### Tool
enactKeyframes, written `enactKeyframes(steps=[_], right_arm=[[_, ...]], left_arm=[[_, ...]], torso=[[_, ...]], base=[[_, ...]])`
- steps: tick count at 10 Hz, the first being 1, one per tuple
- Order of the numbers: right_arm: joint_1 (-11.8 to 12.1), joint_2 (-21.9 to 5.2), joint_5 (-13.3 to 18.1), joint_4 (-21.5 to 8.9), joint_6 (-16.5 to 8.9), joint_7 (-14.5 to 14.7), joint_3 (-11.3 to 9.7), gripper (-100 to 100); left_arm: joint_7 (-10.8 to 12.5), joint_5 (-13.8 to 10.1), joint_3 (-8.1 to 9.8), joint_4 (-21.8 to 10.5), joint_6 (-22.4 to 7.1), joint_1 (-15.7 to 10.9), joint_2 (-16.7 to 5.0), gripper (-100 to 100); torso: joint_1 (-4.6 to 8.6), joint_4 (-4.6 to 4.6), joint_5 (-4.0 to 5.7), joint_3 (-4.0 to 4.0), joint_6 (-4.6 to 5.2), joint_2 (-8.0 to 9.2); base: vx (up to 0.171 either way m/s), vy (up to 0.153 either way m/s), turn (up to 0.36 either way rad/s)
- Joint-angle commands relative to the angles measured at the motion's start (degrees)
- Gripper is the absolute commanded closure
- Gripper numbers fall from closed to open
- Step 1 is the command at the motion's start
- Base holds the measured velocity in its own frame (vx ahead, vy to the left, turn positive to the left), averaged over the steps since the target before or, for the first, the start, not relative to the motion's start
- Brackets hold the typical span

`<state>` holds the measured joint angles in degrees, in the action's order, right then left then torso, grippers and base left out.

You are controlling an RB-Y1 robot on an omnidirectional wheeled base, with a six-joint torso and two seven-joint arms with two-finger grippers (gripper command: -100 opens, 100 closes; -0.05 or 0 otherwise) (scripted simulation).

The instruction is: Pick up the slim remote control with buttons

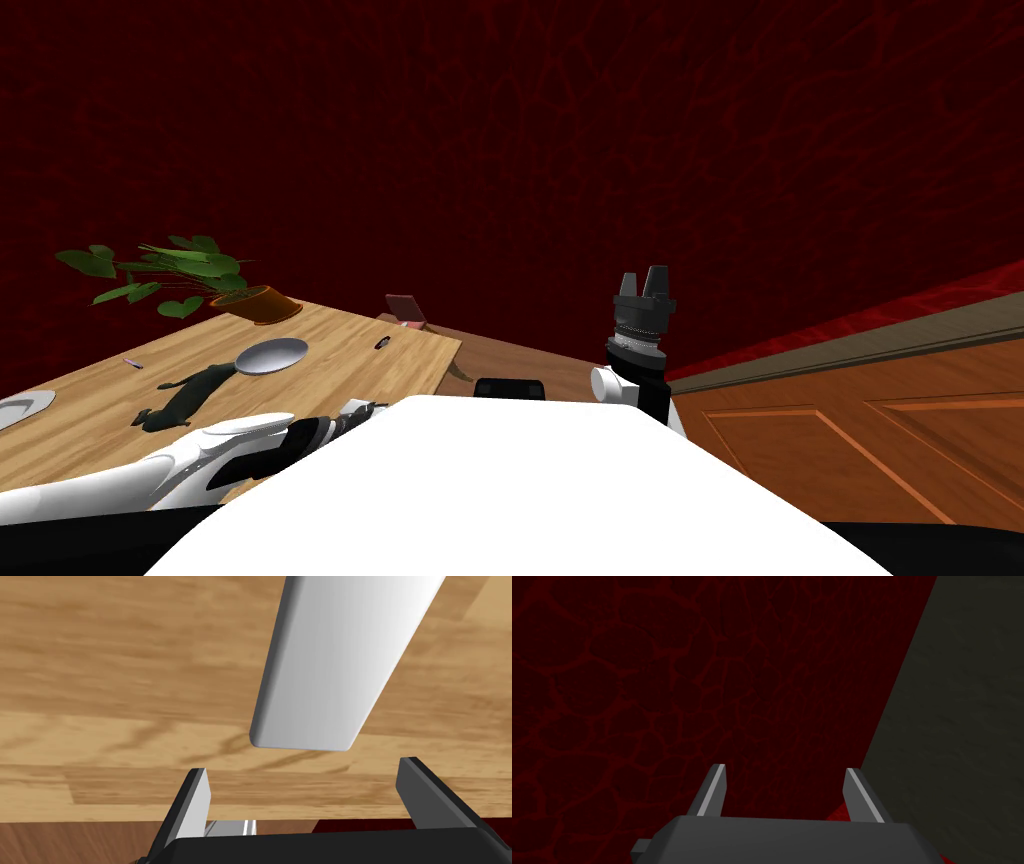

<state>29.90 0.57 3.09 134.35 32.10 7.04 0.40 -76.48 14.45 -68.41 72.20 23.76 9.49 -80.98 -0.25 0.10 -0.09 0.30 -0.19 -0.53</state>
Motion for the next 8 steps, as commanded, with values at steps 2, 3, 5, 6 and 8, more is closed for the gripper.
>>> enactKeyframes(steps=[2, 3, 5, 6, 8], right_arm=[[0.0, 0.0, 0.0, 0.0, 0.0, 0.0, 0.0, 0], [0.0, 0.0, 0.0, 0.0, 0.0, 0.0, 0.0, 0], [0.0, 0.0, 0.0, 0.0, 0.0, 0.0, 0.0, 0], [0.0, 0.0, 0.0, 0.0, 0.0, 0.0, 0.0, 0], [0.0, 0.0, 0.0, 0.0, 0.0, 0.0, 0.0, 0]], left_arm=[[-1.8, 0.9, -1.76, -1.9, -1.5, -0.2, -0.1, -100], [-2.8, 1.7, -3.25, -2.8, -2.8, -0.7, -0.5, -100], [-4.3, 3.1, -5.79, -4.4, -5.1, -1.4, -0.8, -100], [-4.9, 3.7, -6.83, -4.9, -6.1, -1.6, -0.8, -100], [-5.6, 4.5, -8.34, -5.6, -7.5, -2.0, -0.3, -100]], torso=[[0.06, 0.0, 0.02, -0.01, 0.02, 0.01], [0.09, -0.01, 0.03, -0.02, 0.0, 0.03], [0.04, 0.01, 0.03, 0.03, 0.02, -0.06], [0.02, 0.02, 0.02, 0.05, 0.01, -0.09], [0.02, 0.02, 0.01, 0.05, 0.0, -0.09]], base=[[0.029, 0.014, -0.091], [0.037, 0.021, -0.103], [0.062, 0.032, -0.127], [0.059, 0.037, -0.092], [0.05, 0.033, -0.055]])
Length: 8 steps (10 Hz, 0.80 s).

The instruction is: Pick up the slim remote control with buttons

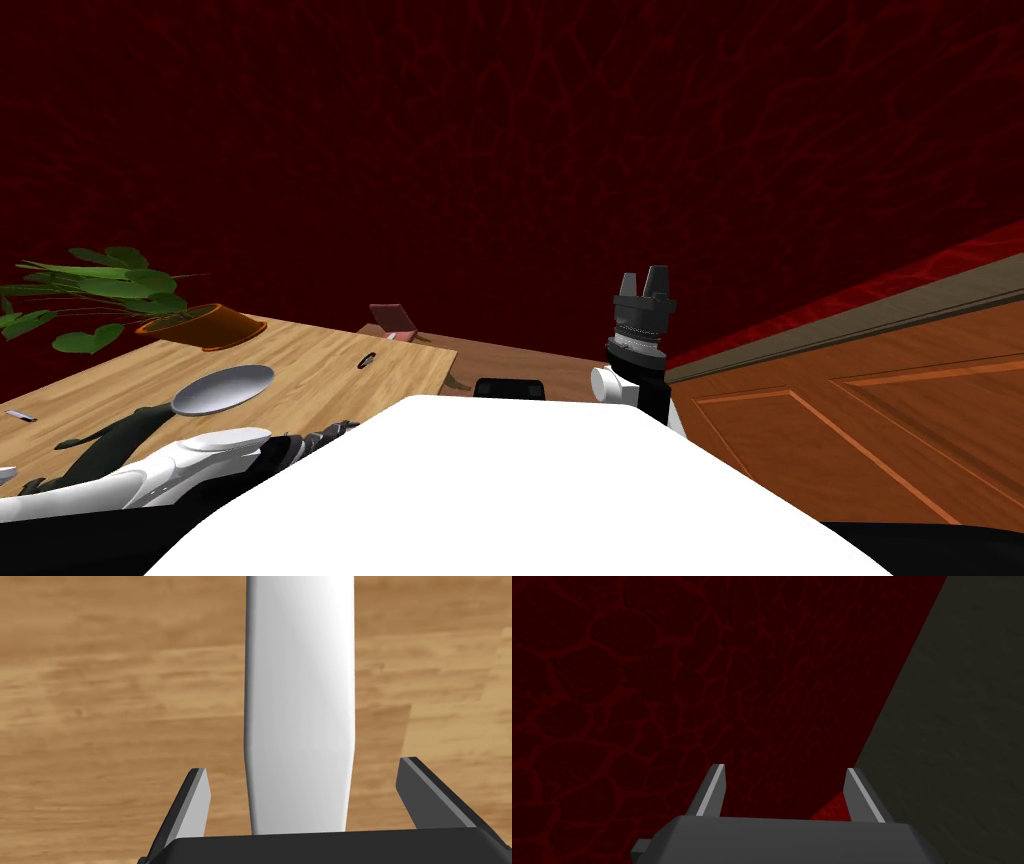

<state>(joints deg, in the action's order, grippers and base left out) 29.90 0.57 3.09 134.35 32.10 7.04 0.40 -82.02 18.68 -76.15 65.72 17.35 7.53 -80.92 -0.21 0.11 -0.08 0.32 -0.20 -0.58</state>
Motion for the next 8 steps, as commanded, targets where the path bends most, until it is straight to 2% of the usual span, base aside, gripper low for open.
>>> enactKeyframes(steps=[1, 2, 3, 4, 7, 8], right_arm=[[0.0, 0.0, 0.0, 0.0, 0.0, 0.0, 0.0, 0], [0.0, 0.0, 0.0, 0.0, 0.0, 0.0, 0.0, 0], [0.0, 0.0, 0.0, 0.0, 0.0, 0.0, 0.0, 0], [0.0, 0.0, 0.0, 0.0, 0.0, 0.0, 0.0, 0], [0.0, 0.0, 0.0, 0.0, 0.0, 0.0, 0.0, 0], [0.0, 0.0, 0.0, 0.0, 0.0, 0.0, 0.0, 0]], left_arm=[[-0.4, 0.6, -1.31, 0.7, -1.7, -0.2, 0.4, -100], [-0.3, 0.4, -0.83, 0.0, -0.9, -0.2, 0.6, -100], [-0.3, 0.5, -0.92, 0.0, -1.1, -0.2, 0.6, 0], [0.0, 0.9, -0.56, -1.0, -1.9, -0.1, 2.4, -100], [0.5, 1.6, -0.04, -2.6, -3.1, 0.1, 5.2, -100], [0.6, 1.5, -0.31, -1.7, -3.0, 0.0, 4.3, -100]], torso=[[0.0, 0.0, 0.0, 0.0, 0.0, 0.0], [0.01, -0.01, 0.0, -0.02, -0.01, 0.03], [0.07, -0.02, 0.02, -0.06, -0.01, 0.1], [0.11, -0.04, 0.03, -0.09, -0.01, 0.15], [-0.01, -0.07, 0.0, -0.18, -0.01, 0.31], [-0.01, -0.07, 0.0, -0.17, -0.02, 0.3]], base=[[0.035, 0.031, -0.031], [0.016, 0.014, -0.006], [0.0, 0.0, 0.0], [-0.02, 0.015, -0.042], [-0.03, 0.034, -0.043], [-0.01, 0.015, -0.006]])
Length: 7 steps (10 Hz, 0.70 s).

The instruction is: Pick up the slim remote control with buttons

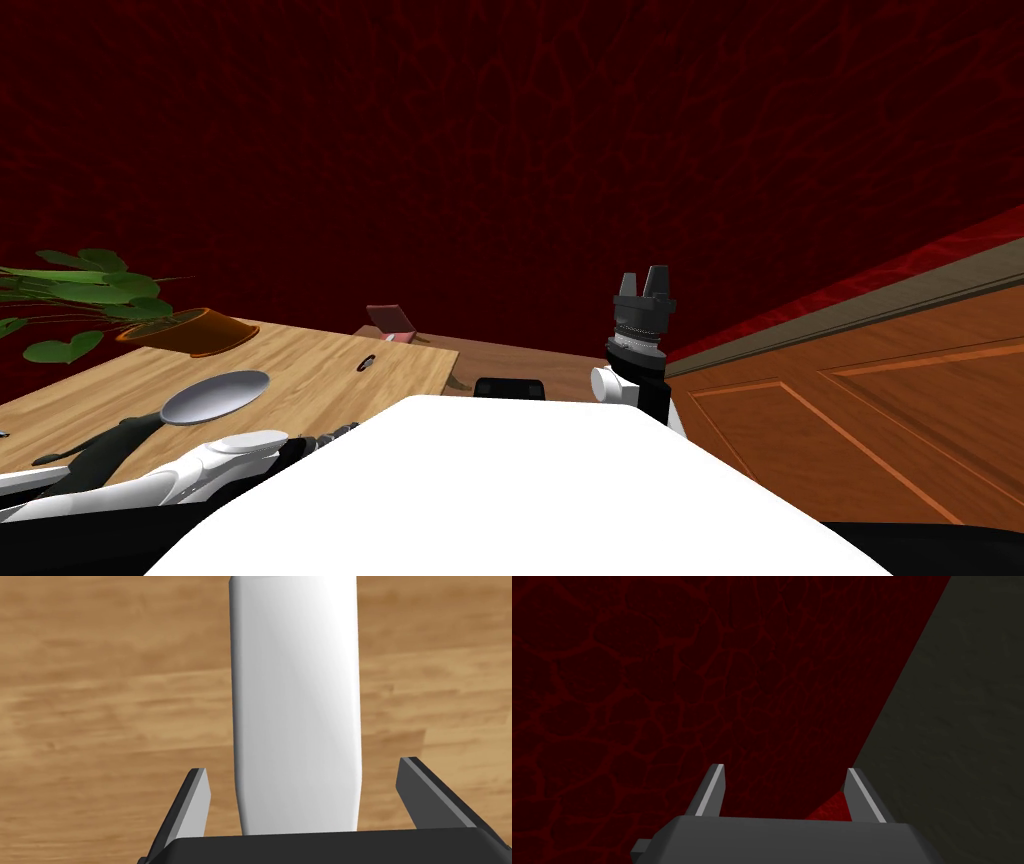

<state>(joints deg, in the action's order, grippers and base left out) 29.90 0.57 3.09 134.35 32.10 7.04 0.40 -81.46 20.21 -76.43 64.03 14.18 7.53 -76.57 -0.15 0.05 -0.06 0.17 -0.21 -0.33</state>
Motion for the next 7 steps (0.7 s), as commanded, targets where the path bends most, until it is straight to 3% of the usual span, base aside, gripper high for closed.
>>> enactKeyframes(steps=[1, 5, 6, 7], right_arm=[[0.0, 0.0, 0.0, 0.0, 0.0, 0.0, 0.0, 0], [0.0, 0.0, 0.0, 0.0, 0.0, 0.0, 0.0, 0], [0.0, 0.0, 0.0, 0.0, 0.0, 0.0, 0.0, 0], [0.0, 0.0, 0.0, 0.0, 0.0, 0.0, 0.0, 0]], left_arm=[[0.0, 0.0, 0.0, 0.0, 0.0, 0.0, 0.0, 100], [0.0, 0.0, -0.02, 0.0, 0.0, 0.0, 0.0, 100], [0.0, 0.0, -0.02, 0.0, 0.0, 0.0, 0.0, 0], [-0.6, -0.6, -0.29, 0.7, 1.3, -0.1, -1.9, 100]], torso=[[0.0, 0.0, 0.0, 0.0, 0.0, 0.0], [0.05, 0.0, 0.0, 0.03, 0.02, -0.06], [0.05, 0.01, 0.0, 0.03, 0.02, -0.06], [0.05, 0.01, 0.0, 0.03, 0.02, -0.07]], base=[[0.0, 0.0, 0.0], [0.0, 0.0, 0.0], [0.0, 0.0, 0.0], [0.025, -0.026, 0.062]])
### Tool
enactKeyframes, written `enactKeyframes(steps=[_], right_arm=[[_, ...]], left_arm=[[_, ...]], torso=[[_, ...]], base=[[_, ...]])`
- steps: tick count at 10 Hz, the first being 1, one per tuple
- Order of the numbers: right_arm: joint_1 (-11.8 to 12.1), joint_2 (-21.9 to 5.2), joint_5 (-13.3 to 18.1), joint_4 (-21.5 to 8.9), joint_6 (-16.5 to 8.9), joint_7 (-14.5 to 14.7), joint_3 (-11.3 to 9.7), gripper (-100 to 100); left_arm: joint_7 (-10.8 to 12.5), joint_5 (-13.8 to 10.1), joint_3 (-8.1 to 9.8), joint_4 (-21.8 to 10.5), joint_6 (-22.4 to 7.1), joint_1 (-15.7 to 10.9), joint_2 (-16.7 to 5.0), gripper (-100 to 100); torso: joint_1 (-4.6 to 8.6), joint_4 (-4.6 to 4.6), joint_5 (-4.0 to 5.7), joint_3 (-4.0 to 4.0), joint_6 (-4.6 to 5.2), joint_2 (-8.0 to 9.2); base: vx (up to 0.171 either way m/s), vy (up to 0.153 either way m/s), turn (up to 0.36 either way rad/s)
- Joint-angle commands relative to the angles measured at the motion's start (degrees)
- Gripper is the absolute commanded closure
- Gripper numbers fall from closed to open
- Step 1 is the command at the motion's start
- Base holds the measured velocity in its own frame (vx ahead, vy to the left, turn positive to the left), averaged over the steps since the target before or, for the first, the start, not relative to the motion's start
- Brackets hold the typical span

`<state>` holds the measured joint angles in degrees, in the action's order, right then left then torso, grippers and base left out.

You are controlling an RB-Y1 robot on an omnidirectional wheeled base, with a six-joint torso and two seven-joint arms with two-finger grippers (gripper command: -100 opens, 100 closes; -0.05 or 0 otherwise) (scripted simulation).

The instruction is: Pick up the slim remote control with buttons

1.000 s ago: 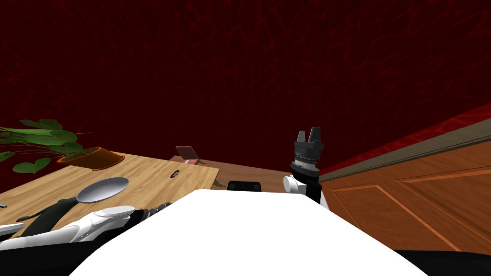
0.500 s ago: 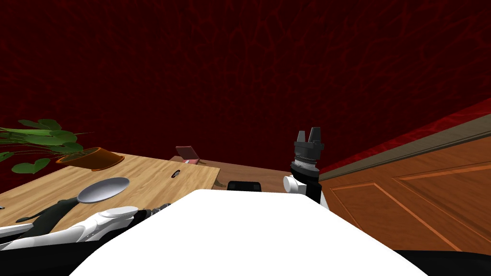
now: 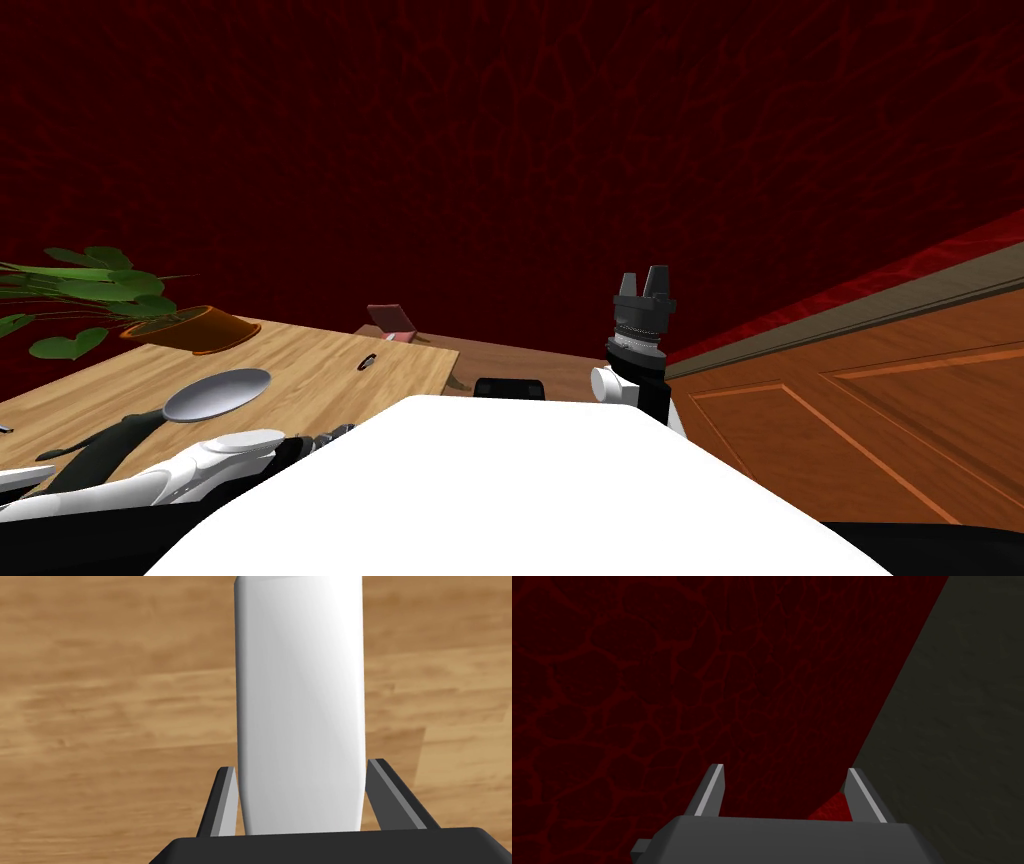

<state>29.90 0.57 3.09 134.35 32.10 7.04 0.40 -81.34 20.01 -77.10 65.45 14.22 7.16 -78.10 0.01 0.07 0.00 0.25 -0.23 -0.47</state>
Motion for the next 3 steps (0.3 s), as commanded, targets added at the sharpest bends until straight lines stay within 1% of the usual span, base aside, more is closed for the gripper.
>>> enactKeyframes(steps=[1, 2, 3], right_arm=[[0.0, 0.0, 0.0, 0.0, 0.0, 0.0, 0.0, 0], [0.0, 0.0, 0.0, 0.0, 0.0, 0.0, 0.0, 0], [0.0, 0.0, 0.0, 0.0, 0.0, 0.0, 0.0, 0]], left_arm=[[-0.8, -0.6, 0.22, -0.2, 1.6, 0.2, -1.3, 100], [-0.4, -0.3, 0.03, -0.1, 0.8, 0.0, -0.8, 100], [-0.5, -0.4, 0.07, -0.2, 1.1, 0.1, -0.9, 0]], torso=[[0.0, 0.0, 0.0, 0.0, 0.0, 0.0], [0.09, 0.02, 0.01, 0.04, -0.01, -0.07], [0.03, 0.02, -0.02, 0.03, 0.02, -0.03]], base=[[0.044, -0.05, 0.064], [0.019, -0.023, 0.019], [0.0, 0.0, 0.0]])
